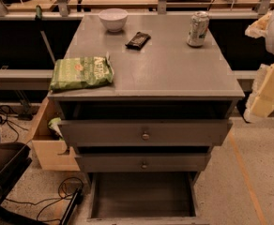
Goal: Move 7up can near green jalapeno chip bag
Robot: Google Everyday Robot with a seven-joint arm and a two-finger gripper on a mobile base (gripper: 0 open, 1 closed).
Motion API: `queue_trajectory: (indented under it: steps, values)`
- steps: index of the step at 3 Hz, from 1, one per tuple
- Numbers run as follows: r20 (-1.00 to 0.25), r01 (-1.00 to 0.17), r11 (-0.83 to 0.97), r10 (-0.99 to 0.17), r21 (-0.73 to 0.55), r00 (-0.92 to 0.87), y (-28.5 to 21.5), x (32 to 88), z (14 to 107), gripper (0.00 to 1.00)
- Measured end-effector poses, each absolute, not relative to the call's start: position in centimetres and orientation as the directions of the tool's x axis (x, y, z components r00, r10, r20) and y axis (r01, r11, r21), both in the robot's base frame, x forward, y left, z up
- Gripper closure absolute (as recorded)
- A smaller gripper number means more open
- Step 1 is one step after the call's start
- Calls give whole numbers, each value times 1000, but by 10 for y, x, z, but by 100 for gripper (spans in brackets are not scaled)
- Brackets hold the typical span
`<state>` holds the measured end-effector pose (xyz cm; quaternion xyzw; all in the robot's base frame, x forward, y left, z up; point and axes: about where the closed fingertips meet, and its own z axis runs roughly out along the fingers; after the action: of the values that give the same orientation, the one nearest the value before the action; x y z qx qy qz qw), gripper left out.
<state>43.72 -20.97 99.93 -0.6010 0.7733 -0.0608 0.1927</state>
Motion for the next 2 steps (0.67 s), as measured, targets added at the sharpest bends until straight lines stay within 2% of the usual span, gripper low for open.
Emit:
queue_trajectory:
  steps: [1,2]
  values:
    - [-225,-906,270,-953,-326,-203,-210,437,999,0]
    - [-321,-870,340,-919,-357,-228,-208,462,1007,0]
